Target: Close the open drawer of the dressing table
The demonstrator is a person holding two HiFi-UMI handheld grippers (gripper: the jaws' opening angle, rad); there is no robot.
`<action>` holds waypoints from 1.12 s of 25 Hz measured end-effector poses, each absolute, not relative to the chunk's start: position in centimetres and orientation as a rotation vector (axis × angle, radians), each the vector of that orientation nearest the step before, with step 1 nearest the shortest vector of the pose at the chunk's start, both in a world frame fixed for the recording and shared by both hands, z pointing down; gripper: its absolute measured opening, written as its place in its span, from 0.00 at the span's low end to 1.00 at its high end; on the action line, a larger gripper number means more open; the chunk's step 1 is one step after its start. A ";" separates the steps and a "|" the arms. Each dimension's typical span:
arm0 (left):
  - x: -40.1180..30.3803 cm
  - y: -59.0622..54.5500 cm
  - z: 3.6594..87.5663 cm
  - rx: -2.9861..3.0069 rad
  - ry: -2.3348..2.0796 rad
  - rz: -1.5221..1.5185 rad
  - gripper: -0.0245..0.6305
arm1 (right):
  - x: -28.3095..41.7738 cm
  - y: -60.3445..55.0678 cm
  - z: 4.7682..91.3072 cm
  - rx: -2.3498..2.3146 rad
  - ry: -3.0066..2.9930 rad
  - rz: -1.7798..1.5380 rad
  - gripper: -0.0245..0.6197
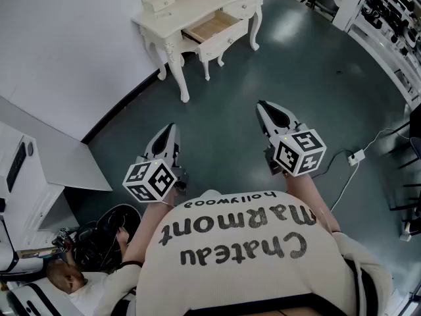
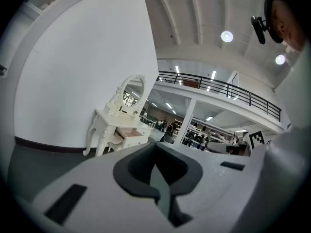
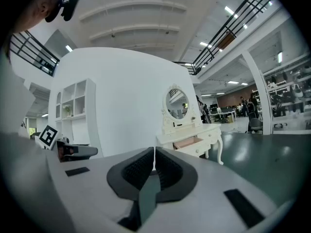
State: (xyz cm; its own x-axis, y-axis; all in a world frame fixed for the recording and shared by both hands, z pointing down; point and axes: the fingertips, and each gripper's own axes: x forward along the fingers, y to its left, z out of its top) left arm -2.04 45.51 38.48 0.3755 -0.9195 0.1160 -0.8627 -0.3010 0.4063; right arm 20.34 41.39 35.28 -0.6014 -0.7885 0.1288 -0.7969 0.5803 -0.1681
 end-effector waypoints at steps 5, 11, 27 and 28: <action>-1.7 45.6 38.5 2.255 -1.536 -0.168 0.05 | 20.5 40.9 35.6 1.383 -2.761 0.347 0.09; -3.8 44.2 39.3 2.207 -1.544 -0.169 0.05 | 19.4 38.5 37.5 1.386 -2.750 0.492 0.09; -10.4 30.3 39.9 2.247 -1.463 -0.116 0.05 | 13.0 26.1 38.3 1.419 -2.692 0.572 0.09; -10.7 29.3 39.6 2.257 -1.453 -0.121 0.05 | 12.6 25.3 38.1 1.428 -2.687 0.573 0.09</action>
